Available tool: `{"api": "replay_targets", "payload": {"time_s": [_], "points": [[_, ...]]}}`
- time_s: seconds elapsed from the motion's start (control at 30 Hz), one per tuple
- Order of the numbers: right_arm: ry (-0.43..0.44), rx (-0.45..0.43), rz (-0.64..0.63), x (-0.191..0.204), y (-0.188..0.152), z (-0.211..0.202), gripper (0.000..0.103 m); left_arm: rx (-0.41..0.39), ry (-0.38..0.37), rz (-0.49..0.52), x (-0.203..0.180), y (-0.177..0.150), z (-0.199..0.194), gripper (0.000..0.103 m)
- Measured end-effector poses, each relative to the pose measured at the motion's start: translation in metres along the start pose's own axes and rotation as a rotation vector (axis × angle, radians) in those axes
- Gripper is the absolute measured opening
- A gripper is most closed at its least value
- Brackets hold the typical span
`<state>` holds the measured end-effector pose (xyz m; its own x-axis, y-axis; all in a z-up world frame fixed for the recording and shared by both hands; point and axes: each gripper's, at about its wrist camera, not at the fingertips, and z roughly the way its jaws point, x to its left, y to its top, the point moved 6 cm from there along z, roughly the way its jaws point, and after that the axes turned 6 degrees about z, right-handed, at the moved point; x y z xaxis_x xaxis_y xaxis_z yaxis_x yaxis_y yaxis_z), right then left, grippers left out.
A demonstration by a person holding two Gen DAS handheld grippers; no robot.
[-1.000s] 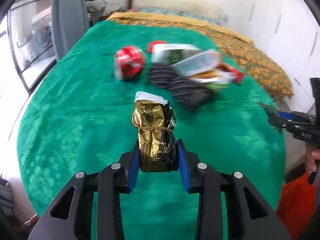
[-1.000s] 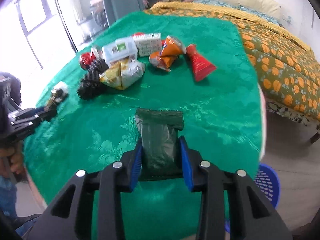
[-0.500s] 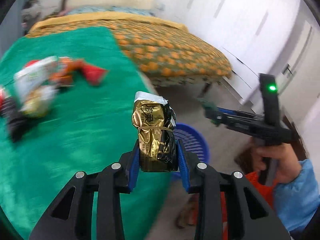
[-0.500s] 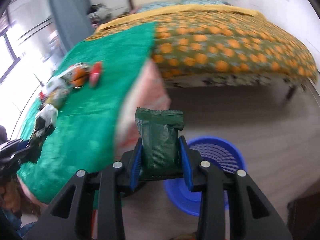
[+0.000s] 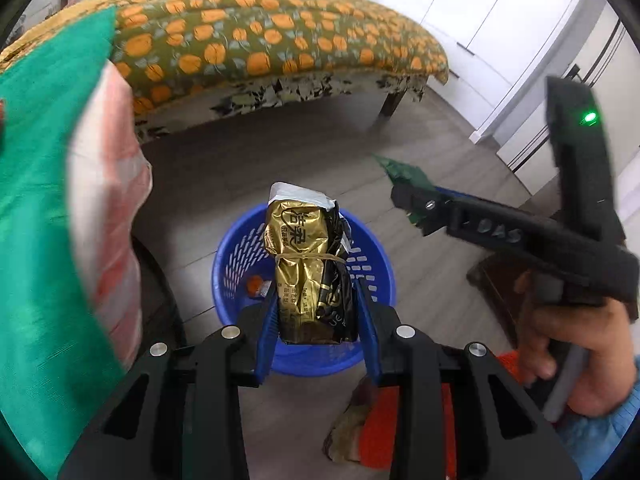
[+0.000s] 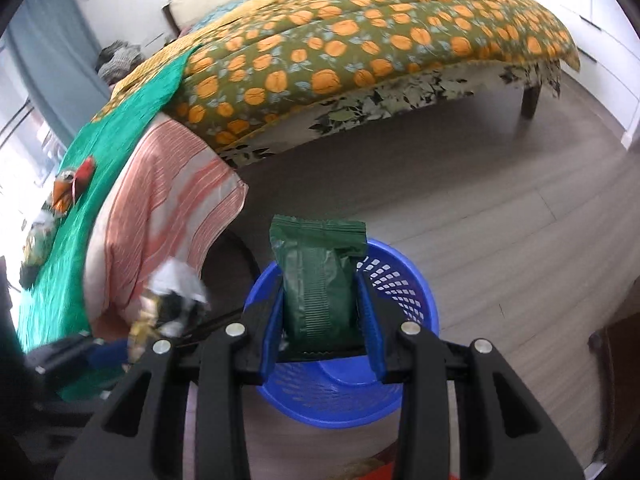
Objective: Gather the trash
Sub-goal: 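Carry the gold wrapper and green packet over the wastebasket and open both grippers, then return to the cloth and grasp the red crushed can with the left gripper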
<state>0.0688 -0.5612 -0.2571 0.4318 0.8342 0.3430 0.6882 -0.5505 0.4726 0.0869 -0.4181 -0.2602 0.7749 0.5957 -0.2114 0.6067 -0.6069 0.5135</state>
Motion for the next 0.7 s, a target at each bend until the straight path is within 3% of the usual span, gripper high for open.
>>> {"api": "replay_targets", "payload": {"time_s": [0.07,0.13,0.17,0.23,0.3,0.43,0.5,0.57,0.7], "points": [[0.004,0.001,0.022,-0.006,0.002,0.002,0.035,-0.002,-0.002,0.003,-0.001,0.005,0.014,0.041],[0.004,0.004,0.055,-0.013,0.003,0.003,0.038,-0.013,0.002,0.005,-0.001,0.007,0.027,0.06],[0.002,0.004,0.075,-0.018,0.004,0.005,0.043,-0.018,0.007,0.003,-0.001,0.008,0.032,0.063],[0.007,0.0,0.091,-0.022,0.006,0.004,0.066,-0.021,0.016,-0.003,-0.002,0.008,0.033,0.072],[0.02,-0.019,0.107,-0.025,0.008,-0.001,0.066,-0.038,0.02,-0.008,-0.003,0.012,0.028,0.075],[0.004,-0.063,0.105,-0.027,0.013,-0.009,0.067,-0.095,0.019,0.008,-0.007,0.012,-0.007,0.081],[-0.021,-0.101,0.078,-0.023,0.016,-0.015,0.074,-0.137,0.026,0.03,-0.01,0.011,-0.033,0.086],[-0.057,-0.144,0.042,-0.016,0.017,-0.021,0.083,-0.179,0.045,0.047,-0.009,0.006,-0.06,0.09],[-0.094,-0.229,-0.08,0.015,0.014,-0.033,0.084,-0.231,0.113,0.052,0.015,-0.017,-0.115,0.092]]}}
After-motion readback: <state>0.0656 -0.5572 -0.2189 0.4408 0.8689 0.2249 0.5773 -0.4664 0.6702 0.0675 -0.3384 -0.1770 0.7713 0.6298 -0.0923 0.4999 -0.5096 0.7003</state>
